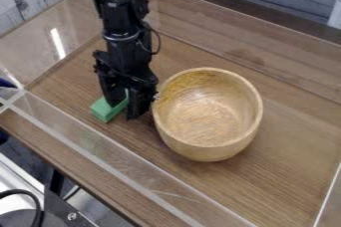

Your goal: Put the green block in the brown bowl

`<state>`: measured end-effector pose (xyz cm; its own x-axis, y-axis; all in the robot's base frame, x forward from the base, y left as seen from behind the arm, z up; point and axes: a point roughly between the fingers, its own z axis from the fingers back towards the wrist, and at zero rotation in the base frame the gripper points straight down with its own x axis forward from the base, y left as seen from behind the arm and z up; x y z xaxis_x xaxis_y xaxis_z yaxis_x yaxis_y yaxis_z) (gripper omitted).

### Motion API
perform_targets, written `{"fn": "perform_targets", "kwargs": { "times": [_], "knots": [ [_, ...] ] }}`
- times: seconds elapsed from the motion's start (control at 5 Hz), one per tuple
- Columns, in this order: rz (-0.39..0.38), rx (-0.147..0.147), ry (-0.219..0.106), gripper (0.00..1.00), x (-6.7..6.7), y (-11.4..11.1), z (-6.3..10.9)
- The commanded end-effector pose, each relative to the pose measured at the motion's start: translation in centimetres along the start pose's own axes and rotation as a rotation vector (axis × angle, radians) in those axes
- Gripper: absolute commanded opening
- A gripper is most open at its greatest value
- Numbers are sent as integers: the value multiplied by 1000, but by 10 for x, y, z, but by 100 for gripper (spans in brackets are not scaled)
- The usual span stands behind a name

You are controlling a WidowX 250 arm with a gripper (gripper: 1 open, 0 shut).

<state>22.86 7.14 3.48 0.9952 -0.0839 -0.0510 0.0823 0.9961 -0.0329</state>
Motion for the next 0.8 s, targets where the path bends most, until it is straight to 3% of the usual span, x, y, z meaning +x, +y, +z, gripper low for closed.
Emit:
{"fn": "perform_targets", "kwargs": {
  "times": [0.0, 0.2, 0.6],
  "knots": [
    [17, -41, -65, 0, 13, 6, 15],
    [48, -99, -81, 0, 17, 14, 16],
    [36, -130, 13, 0, 19, 18, 10]
  ]
}}
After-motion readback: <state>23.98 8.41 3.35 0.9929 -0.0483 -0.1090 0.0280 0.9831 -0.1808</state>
